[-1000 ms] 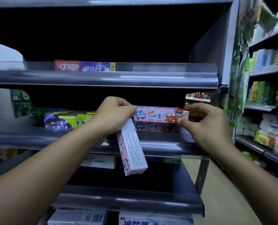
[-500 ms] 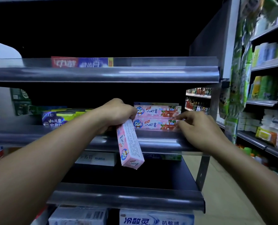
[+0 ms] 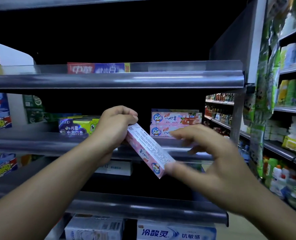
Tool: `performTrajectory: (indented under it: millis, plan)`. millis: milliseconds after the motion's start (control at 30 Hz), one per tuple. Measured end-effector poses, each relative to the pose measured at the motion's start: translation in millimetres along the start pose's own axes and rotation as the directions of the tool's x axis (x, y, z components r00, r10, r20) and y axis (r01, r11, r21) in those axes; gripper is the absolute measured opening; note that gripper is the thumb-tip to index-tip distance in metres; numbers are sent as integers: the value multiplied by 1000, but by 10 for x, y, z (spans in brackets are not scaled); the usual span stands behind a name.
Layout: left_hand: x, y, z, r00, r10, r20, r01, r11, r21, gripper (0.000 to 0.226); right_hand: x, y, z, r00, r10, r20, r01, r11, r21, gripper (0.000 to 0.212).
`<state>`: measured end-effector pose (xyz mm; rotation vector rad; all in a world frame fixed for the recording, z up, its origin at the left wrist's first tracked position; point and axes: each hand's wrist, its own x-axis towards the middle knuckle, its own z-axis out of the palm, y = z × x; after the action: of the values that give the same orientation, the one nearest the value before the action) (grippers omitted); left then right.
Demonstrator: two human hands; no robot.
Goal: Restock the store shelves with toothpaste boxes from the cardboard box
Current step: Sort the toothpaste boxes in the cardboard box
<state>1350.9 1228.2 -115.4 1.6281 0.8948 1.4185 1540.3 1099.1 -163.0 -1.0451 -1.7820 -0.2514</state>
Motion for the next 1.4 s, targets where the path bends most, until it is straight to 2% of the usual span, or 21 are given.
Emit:
performTrajectory:
  millis: [67,100,167,233,300,333,433,567,633,733,800,867,933,1067,1200,1300,1400]
  plan:
    - [-62,13,-6,999,-50,20,51,997,-50,20,-41,-38,76,987,-95,132,107,991,-81,57]
    - [-96,23,-5,997,-74,32,76,994,-80,18,-49,-25,114,982,-137,128,150,984,-100,55]
    - [-162,46,-12,992,-113,59,119,985,-123,17,-45,-1,187,987,-163,7,163,985,-57,40]
    - [-213,59,-72,981,-154,114,170,974,-148,34,-19,12,198,991,9,-136,19,979,202,28]
    - [-242,54,-177,972,-167,164,196,965,-176,47,35,34,129,957,239,-163,-121,844,523,20]
    - [-254,44,-233,971,-157,182,191,963,-188,48,64,49,85,935,326,-143,-175,771,613,21]
    - [-300,24,-337,964,-99,247,158,961,-229,38,127,65,5,887,459,-56,-284,637,716,30]
    - [-350,39,-358,959,-19,282,71,982,-176,33,159,81,-28,856,515,29,-359,555,750,32]
    - [-353,49,-379,962,6,273,18,996,-85,34,182,93,-60,856,513,68,-387,548,742,31]
    - [-360,97,-392,947,60,315,-87,994,72,38,262,49,-114,870,472,146,-440,606,663,32]
    - [-402,136,-321,892,53,448,-122,985,126,39,325,-5,-118,889,417,189,-440,665,604,30]
    - [-453,144,-207,800,34,600,-122,987,107,36,372,-53,-88,908,363,209,-415,709,571,28]
    - [-485,124,-121,756,43,653,-93,995,42,32,398,-89,-48,921,339,194,-387,722,573,32]
    - [-471,78,-115,843,36,536,25,994,-106,25,352,-111,-13,912,382,150,-382,655,652,51]
    - [-396,31,-177,935,3,354,135,922,-364,29,155,-60,64,859,471,199,-485,627,609,56]
    - [-348,-28,-206,956,-24,293,169,860,-481,31,22,-36,173,828,503,247,-547,629,551,52]
    - [-338,-93,-193,956,-22,293,180,832,-525,34,-5,-20,222,823,531,201,-530,592,607,46]
